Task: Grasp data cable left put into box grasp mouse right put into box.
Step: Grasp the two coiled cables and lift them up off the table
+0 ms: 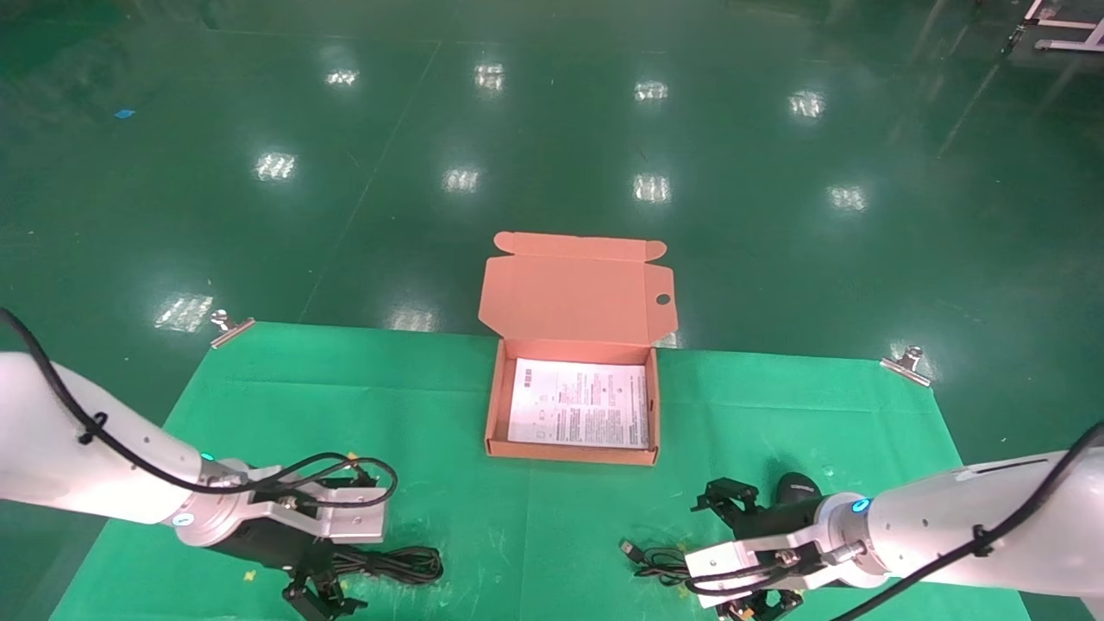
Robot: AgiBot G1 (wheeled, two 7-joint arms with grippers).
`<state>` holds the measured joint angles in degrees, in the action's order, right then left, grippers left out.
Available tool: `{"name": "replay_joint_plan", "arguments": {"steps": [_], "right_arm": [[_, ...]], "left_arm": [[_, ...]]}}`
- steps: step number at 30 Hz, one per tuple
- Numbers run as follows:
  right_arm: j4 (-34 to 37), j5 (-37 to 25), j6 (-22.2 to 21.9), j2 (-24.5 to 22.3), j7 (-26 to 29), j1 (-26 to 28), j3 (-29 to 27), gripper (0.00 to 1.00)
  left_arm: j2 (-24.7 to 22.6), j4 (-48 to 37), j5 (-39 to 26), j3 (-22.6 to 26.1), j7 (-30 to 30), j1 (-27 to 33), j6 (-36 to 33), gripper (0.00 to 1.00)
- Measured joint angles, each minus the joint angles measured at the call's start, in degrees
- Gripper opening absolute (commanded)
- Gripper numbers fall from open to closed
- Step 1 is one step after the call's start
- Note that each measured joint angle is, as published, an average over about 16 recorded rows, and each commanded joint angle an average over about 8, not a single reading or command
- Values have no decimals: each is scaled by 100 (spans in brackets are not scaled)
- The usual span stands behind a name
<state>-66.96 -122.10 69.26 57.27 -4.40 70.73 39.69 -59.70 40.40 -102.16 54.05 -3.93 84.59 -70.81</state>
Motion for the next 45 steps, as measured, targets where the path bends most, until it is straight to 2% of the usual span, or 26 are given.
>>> {"name": "replay_joint_plan", "arguments": {"steps": [8,9,11,16,17,19,45], "right_arm": [[593,-154,-177,265,49,15,67,100],[659,-174,-206,293,51,16,73,100],[772,-210,-261,339,53,17,83,96],[1005,-280,-386,427,43,19,98,34],[1039,-289,-406,438,40,19,99,21],[1093,-301,-438,455,34,20,100,0],[1112,-293,-453,457,36,23,93,0]], "left_arm": [[-231,-825,78,-51,359,-36,285,100],[-257,-907,79,-54,405,-39,326,97],[-303,-1045,74,-55,488,-44,400,74],[-409,-1315,42,-51,674,-47,576,11],[-425,-1350,35,-49,701,-47,603,2],[-450,-1405,26,-48,743,-47,648,0],[-459,-1411,21,-45,770,-44,664,0]]}}
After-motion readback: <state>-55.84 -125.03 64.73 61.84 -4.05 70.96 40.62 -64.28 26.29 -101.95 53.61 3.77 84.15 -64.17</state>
